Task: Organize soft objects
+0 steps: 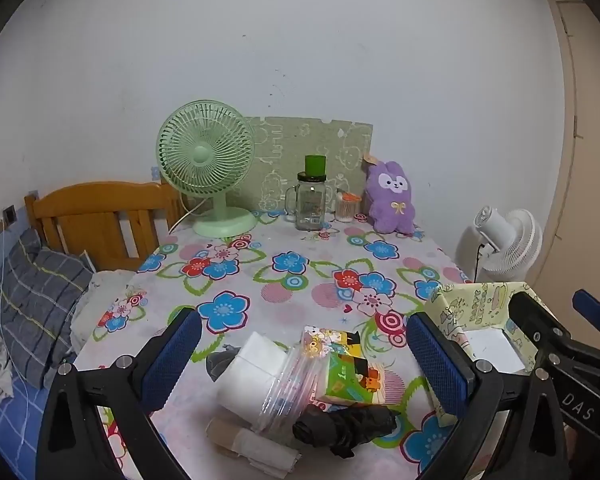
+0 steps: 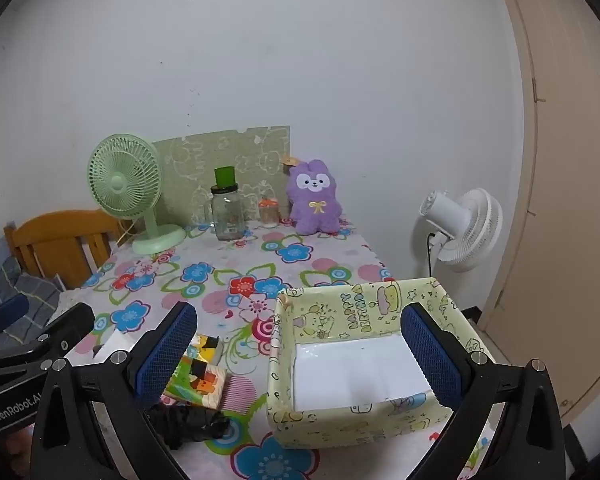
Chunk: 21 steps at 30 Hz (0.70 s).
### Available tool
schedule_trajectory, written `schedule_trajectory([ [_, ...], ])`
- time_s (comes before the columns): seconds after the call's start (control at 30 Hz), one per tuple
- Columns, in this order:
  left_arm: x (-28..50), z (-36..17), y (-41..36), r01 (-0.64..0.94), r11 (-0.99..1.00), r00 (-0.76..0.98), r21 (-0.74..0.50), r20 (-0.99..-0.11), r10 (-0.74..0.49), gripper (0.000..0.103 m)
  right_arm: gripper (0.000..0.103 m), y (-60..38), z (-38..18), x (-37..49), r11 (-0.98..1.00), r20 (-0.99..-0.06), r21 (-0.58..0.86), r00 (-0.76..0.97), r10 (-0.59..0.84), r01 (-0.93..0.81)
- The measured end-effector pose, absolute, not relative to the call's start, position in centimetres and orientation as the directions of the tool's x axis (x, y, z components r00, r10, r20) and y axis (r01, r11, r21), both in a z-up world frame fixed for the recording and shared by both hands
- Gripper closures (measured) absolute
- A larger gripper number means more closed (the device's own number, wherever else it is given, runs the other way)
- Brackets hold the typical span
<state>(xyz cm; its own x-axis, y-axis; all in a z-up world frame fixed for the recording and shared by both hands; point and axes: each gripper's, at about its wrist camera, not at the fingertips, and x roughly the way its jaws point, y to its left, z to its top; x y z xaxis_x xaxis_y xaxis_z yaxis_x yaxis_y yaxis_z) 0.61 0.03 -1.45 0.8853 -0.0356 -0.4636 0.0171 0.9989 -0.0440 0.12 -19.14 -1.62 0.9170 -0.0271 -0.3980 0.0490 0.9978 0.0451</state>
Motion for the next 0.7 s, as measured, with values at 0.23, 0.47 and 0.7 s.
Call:
schedule_trajectory([
  [0.23, 0.83, -1.09, -0.30, 0.021, 0.999, 0.885, -0.038, -0.464, -0.036, 0.000, 0.000, -19.05, -1.58, 0.11, 0.998, -0.393, 0.051, 0.919, -0.025, 0.049],
  [0.47, 0.93, -0.85, -0.26, 0.032, 0.998, 0.882, -0.045, -0.469, -0.050, 0.000, 0.000, -19.33, -1.71, 0.05, 0.997, -0.389, 0.057, 0.921, -0.024, 0.050],
  [0.7, 0.88, -0.56, -0.47, 0.035, 0.999, 0.885, -0.034, -0.463, -0.046, 0.000, 0.000, -19.25, -1.45, 0.15, 0.997, -0.395, 0.068, 0.919, -0.018, 0.049],
])
